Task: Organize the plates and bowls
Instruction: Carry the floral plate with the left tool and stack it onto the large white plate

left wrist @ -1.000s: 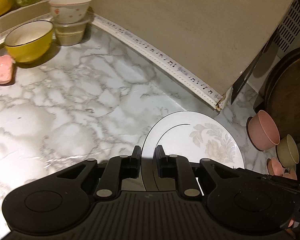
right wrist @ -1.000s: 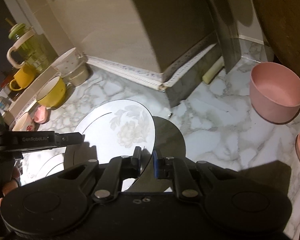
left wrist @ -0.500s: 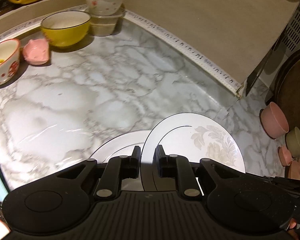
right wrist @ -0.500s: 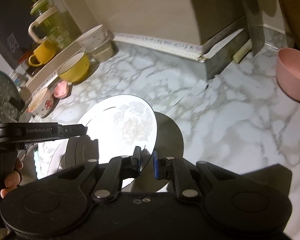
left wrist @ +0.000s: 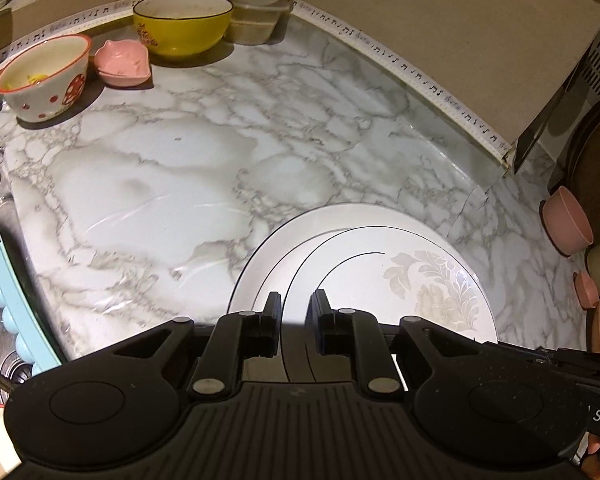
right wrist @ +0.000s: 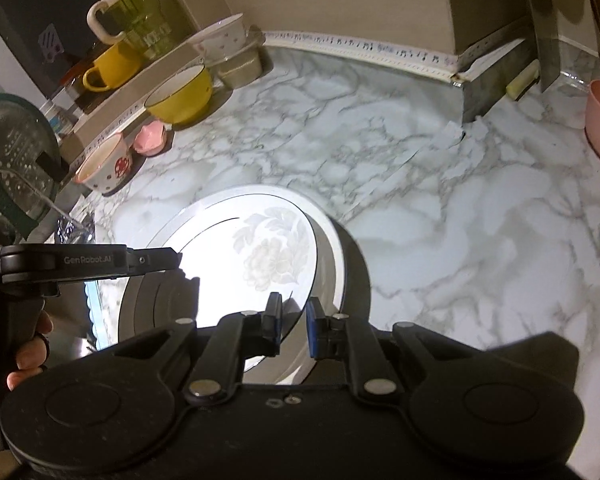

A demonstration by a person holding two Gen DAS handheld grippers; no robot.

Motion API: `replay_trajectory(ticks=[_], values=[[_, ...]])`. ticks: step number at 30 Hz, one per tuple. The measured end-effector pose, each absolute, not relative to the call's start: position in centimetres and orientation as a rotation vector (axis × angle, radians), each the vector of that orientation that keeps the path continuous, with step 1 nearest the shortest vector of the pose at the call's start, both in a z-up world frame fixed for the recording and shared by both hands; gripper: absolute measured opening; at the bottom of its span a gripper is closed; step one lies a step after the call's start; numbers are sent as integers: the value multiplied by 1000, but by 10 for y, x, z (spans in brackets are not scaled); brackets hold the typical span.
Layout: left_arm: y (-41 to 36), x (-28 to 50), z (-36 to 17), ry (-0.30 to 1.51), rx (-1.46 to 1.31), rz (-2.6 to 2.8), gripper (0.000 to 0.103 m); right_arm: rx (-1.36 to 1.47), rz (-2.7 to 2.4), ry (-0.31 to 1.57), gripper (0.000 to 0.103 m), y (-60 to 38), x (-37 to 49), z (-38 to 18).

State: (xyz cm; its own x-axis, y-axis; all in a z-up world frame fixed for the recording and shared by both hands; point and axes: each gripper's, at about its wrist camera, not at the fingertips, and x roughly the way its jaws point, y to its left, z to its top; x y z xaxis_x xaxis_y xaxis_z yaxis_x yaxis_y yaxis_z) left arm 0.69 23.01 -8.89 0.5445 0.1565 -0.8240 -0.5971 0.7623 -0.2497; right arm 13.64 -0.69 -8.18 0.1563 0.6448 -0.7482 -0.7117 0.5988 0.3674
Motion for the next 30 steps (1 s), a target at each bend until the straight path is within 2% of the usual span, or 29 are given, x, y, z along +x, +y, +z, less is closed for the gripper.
replay_trajectory(ticks=[30], values=[[228,4,-95,913,-514,477,15,-85,981,1041,10,-3,140,-93]])
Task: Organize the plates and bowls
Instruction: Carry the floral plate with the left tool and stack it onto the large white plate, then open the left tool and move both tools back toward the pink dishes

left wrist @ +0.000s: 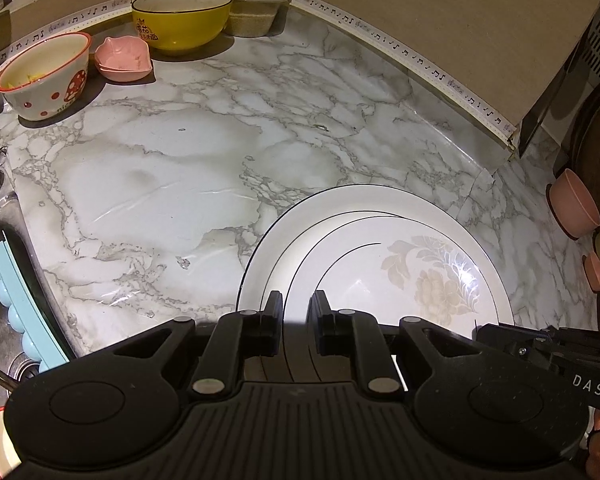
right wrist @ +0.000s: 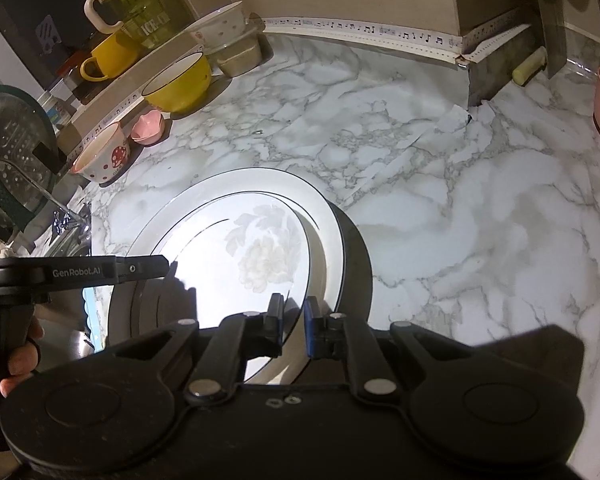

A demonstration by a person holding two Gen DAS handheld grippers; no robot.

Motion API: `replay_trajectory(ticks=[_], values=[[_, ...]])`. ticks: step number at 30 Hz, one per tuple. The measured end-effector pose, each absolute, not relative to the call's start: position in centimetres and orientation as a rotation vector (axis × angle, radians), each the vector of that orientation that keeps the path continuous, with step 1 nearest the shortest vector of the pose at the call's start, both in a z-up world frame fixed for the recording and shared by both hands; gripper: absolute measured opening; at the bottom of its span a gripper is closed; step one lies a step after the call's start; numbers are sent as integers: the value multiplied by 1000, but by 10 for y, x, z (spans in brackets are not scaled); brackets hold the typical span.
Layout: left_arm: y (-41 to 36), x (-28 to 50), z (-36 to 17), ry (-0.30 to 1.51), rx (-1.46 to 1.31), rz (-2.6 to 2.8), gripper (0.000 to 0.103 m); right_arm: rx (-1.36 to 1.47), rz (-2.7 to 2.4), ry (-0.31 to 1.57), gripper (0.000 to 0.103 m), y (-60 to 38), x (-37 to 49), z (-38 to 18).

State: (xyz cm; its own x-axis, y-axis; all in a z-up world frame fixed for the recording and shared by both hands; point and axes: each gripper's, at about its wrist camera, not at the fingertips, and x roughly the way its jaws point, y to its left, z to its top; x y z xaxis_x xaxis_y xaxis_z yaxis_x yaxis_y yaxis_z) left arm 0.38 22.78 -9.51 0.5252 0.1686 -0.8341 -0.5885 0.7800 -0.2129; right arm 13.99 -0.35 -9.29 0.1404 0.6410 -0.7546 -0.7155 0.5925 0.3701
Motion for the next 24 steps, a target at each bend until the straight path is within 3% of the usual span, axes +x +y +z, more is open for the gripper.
replay_trajectory(ticks=[24], values=[[175,2,-53,787,-409,384,16,-129,981,901,28,-19,120,-54]])
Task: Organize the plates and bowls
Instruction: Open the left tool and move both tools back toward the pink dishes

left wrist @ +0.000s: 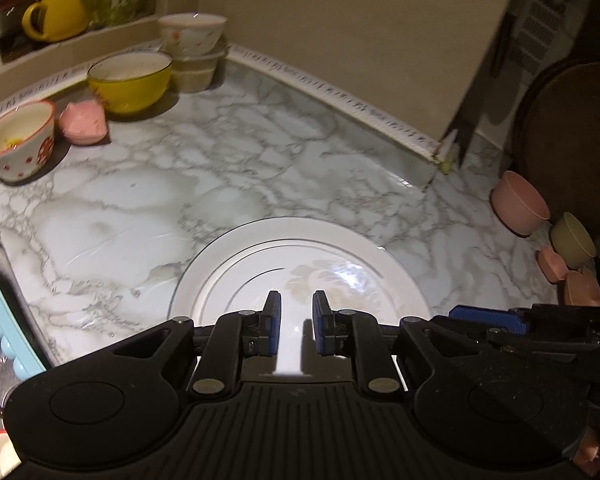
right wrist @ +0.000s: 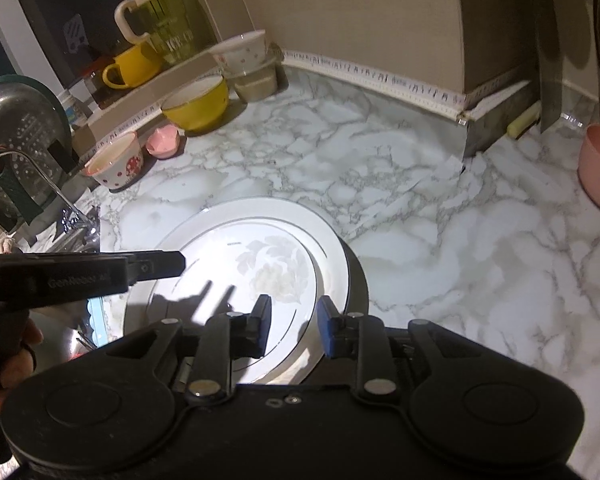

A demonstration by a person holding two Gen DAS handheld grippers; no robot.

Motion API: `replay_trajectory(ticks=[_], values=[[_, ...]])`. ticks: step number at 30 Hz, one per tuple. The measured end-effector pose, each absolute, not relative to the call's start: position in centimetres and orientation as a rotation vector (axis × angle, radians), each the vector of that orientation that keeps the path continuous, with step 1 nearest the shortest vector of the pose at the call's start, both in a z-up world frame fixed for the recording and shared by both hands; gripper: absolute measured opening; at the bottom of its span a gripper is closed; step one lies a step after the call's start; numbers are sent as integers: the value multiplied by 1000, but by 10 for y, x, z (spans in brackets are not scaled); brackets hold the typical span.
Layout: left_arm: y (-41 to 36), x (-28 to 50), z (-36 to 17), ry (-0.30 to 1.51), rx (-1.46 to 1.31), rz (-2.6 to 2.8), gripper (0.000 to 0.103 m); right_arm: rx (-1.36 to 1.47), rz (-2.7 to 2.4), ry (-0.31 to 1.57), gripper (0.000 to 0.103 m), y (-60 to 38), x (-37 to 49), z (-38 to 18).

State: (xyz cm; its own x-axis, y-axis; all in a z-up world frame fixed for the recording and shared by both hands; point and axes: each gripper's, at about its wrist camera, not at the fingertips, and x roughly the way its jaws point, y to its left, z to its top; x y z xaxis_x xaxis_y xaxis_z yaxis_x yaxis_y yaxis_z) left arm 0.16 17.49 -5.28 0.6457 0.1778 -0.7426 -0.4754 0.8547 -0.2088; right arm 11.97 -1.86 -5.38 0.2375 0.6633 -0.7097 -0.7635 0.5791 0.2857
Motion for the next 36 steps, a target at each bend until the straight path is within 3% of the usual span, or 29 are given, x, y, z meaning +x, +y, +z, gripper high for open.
replay_trajectory(ticks=[6,13,18,20,25,30,36], values=[[154,3,-37,743,-358,334,23,-105,938,849,35,-39,116,-40],[128,6,-20,690,-312,259,43,-93,901,789,46,-62,105,-24],[111,8,-10,660,-275,207,47,-91,846,717,62,-81,94,-11],[104,8,-6,644,-261,189,58,-86,820,696,66,-89,90,-7],[87,8,1,613,-212,140,62,-71,738,660,80,-111,83,-1],[67,13,6,597,-173,98,74,-52,654,628,94,-136,77,4],[43,24,12,588,-142,63,80,-45,576,581,102,-163,77,9]])
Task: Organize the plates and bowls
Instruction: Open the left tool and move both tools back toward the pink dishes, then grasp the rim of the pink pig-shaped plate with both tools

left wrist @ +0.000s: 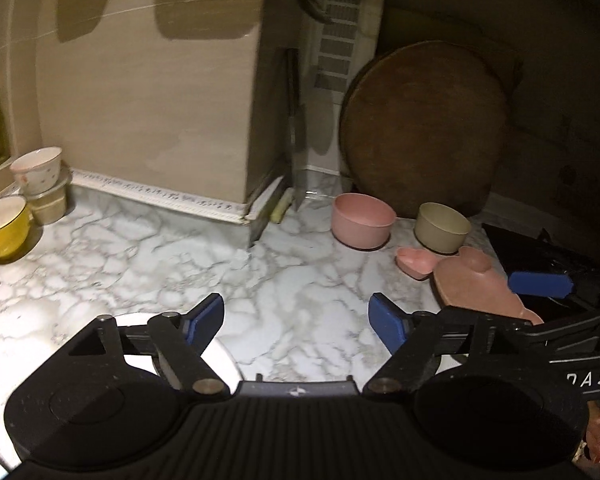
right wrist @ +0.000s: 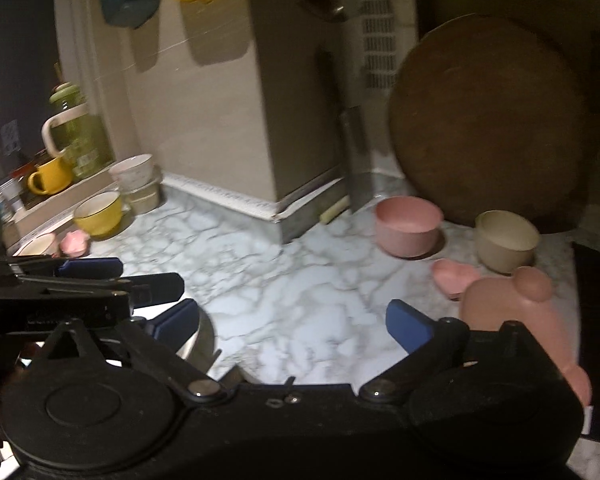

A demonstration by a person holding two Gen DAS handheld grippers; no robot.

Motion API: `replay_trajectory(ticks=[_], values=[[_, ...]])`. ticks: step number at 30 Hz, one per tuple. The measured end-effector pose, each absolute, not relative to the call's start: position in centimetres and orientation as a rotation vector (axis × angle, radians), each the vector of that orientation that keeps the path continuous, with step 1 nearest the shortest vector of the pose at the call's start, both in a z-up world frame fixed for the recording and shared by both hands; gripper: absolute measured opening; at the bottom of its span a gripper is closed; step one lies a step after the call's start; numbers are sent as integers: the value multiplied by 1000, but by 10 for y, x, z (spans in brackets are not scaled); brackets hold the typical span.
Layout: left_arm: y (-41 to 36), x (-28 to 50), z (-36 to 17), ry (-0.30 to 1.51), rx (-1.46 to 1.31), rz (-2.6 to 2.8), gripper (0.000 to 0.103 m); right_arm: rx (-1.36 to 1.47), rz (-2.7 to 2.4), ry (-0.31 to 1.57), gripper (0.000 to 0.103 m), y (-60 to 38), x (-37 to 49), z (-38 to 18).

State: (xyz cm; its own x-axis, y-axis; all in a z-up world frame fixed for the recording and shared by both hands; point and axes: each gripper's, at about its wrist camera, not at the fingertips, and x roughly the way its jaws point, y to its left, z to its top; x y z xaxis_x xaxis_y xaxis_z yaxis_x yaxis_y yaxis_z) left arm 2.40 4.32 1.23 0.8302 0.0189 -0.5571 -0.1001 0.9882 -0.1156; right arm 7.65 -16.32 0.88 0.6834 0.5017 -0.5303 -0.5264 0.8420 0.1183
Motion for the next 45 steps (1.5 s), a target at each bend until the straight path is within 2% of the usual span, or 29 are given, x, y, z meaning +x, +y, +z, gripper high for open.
replay_trajectory(ticks=[9,11,15,17,38,45], values=[[6,63,10,616,-152,33,85,-36,516,579,102,-204,100,9],[-3,71,7,623,-149,31,93,-33,506,582,102,-214,107,8],[-21,91,4,631,-151,18,95,-30,487,594,102,-232,123,5],[-31,102,1,634,-147,24,103,-30,477,600,102,-242,130,3],[-104,205,-47,762,-134,-26,103,-55,347,680,102,-332,225,-51],[-115,226,-69,806,-132,-7,102,-81,349,718,97,-342,252,-73]])
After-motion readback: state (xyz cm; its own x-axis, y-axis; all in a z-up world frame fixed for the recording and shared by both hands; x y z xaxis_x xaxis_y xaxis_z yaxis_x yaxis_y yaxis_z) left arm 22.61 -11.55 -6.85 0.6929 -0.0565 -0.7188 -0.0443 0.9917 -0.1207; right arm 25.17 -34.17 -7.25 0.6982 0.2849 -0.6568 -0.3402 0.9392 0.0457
